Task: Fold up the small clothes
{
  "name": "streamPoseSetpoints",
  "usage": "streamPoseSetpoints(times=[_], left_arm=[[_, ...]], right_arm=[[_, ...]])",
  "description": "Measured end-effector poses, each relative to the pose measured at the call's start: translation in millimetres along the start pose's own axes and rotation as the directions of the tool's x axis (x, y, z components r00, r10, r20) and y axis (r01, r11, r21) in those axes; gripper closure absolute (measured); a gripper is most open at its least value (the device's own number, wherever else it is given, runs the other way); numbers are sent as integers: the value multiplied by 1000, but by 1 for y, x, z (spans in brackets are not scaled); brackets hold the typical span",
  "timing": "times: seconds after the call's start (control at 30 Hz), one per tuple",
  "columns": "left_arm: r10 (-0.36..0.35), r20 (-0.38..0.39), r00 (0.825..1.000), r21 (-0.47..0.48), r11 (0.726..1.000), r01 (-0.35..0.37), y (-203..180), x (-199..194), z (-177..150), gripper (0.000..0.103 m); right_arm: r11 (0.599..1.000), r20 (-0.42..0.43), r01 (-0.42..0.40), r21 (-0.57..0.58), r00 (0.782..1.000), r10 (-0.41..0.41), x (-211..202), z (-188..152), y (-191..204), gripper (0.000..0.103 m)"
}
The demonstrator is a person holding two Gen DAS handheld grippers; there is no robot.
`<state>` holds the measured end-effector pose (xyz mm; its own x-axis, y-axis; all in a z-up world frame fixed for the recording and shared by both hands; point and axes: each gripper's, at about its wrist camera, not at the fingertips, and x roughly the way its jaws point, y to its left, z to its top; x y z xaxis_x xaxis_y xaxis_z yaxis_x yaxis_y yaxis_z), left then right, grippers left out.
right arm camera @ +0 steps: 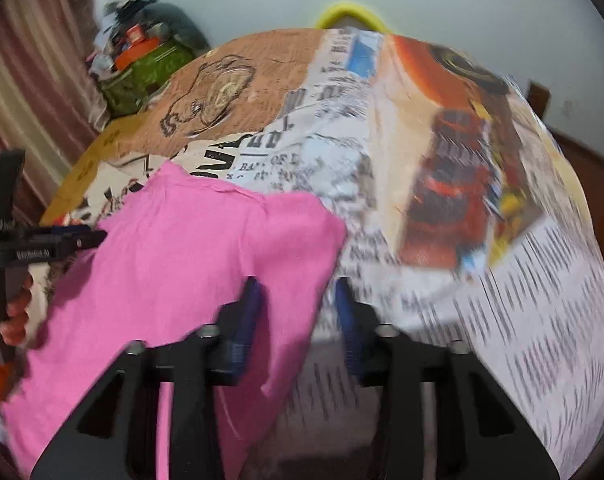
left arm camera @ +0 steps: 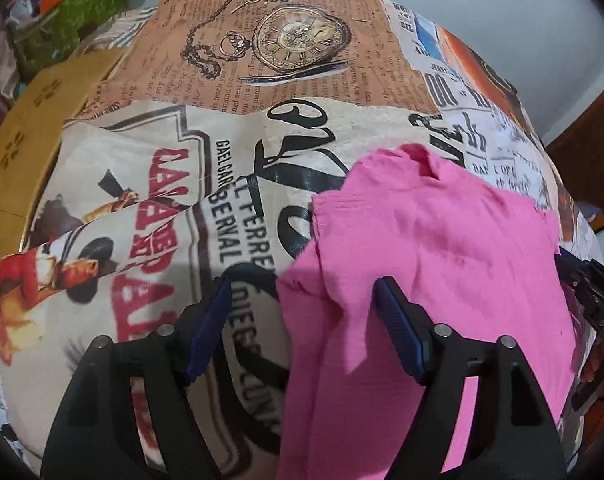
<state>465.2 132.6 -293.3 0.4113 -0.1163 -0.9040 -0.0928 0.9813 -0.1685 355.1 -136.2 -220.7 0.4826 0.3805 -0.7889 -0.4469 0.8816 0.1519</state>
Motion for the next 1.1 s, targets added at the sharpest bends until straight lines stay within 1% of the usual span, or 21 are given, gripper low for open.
streamPoseSetpoints(times=[0.03,0.17,0.3,0.4,0.43,0.5,0.57,0.63,0.7,0.8,0.87,0.9,0.93,1.03,1.1], left_arm=[[4,4,1000,-2,1000,-4,1,2,2,27],[89,17,996,5,996,-89,-2,10,10,27],[135,14,991,-12,991,-134,-6,12,18,27],[128,5,992,-20,992,-128,-7,5,17,30],[118,4,993,-19,993,-118,-7,0,14,30],[82,2,997,-15,997,-82,-7,-14,5,30],[74,9,997,-4,997,-74,-8,-30,-5,30],[82,23,996,14,997,-82,-9,-48,-17,30],[74,38,997,31,997,-75,-9,-69,-32,30],[55,48,997,45,997,-58,-7,-99,-60,30],[44,42,998,46,998,-46,-4,-111,-78,30],[35,36,999,44,998,-37,-2,-115,-86,30],[24,21,1000,37,999,-25,1,-118,-97,30],[-11,-31,999,9,1000,11,9,-117,-125,30],[-43,-57,997,-20,999,41,14,-116,-140,30]], right_arm=[[999,1,24,-31,1000,-24,2,2,4,94],[992,2,75,-96,997,-76,10,11,4,97],[986,9,133,-98,991,-132,16,22,-6,99],[987,-1,140,-79,990,-140,11,23,-4,98],[989,-6,131,-73,991,-131,5,20,-2,96],[990,-1,123,-70,992,-123,-9,13,0,96],[992,-1,108,-68,994,-108,-29,2,1,88],[996,3,82,-44,997,-82,-48,-9,1,66],[999,8,49,-21,999,-49,-65,-20,4,57],[1000,-5,11,0,1000,-11,-86,-38,9,57],[1000,-18,-12,17,1000,13,-98,-53,14,54],[1000,-22,-17,20,1000,18,-101,-59,17,50],[1000,-24,-20,19,999,21,-104,-65,20,47],[1000,-51,-29,13,998,29,-110,-89,28,47],[998,-73,-48,31,996,50,-110,-102,30,47]])
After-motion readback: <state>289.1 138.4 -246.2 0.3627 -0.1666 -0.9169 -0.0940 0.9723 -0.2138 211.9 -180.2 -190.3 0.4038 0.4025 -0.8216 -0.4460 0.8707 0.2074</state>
